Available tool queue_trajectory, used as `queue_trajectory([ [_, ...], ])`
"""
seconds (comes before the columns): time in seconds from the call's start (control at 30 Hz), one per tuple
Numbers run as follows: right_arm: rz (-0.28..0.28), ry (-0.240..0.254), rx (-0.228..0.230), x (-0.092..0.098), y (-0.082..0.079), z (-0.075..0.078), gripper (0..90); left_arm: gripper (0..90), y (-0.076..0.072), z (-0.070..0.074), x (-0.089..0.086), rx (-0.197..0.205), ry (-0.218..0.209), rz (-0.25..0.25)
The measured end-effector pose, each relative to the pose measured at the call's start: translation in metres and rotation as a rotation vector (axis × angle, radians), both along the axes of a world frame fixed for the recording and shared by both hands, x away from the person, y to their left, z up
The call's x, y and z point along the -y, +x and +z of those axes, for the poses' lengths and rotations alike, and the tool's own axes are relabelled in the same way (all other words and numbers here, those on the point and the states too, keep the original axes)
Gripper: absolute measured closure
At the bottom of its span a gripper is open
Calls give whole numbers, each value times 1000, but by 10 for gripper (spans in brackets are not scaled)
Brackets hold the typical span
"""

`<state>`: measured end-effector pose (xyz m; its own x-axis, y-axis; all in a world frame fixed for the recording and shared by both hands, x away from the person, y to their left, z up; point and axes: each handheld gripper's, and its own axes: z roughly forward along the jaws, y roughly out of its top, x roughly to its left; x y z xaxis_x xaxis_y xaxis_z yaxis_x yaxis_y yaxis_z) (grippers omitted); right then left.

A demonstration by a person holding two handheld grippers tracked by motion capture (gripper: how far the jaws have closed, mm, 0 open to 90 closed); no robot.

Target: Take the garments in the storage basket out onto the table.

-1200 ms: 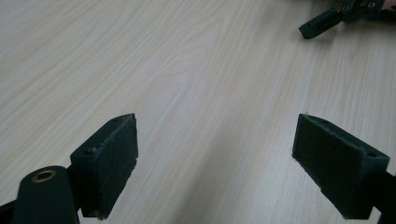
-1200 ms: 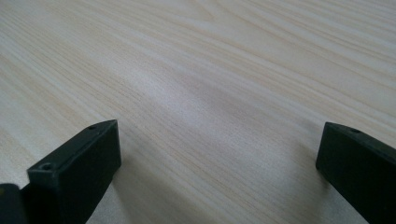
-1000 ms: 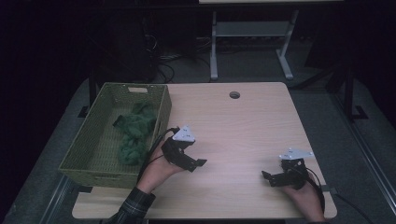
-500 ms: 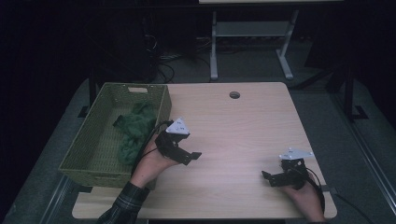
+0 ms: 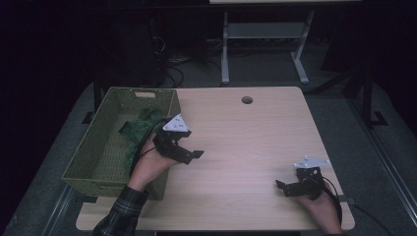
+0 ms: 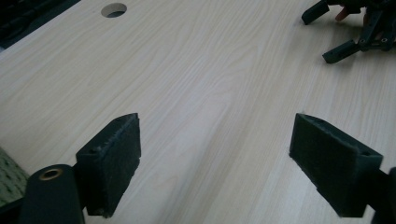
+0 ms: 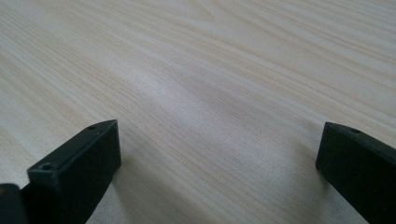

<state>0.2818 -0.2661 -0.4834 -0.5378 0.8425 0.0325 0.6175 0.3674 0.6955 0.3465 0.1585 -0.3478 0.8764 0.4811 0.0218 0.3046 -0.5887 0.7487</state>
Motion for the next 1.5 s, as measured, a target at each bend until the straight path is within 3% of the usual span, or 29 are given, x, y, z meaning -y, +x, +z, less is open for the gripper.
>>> queue_trajectory([
  [0.3,3,-1,5,0,0,0,0,229,5,6,-21,15,-8,30],
  [0.83,-1,-1,6,0,1,0,0,386,11,4,-62,25,6,170],
  [1.27,-1,-1,6,0,1,0,0,436,16,-1,-100,35,55,278],
  [1.5,-1,-1,6,0,1,0,0,470,25,-12,-115,13,95,330],
])
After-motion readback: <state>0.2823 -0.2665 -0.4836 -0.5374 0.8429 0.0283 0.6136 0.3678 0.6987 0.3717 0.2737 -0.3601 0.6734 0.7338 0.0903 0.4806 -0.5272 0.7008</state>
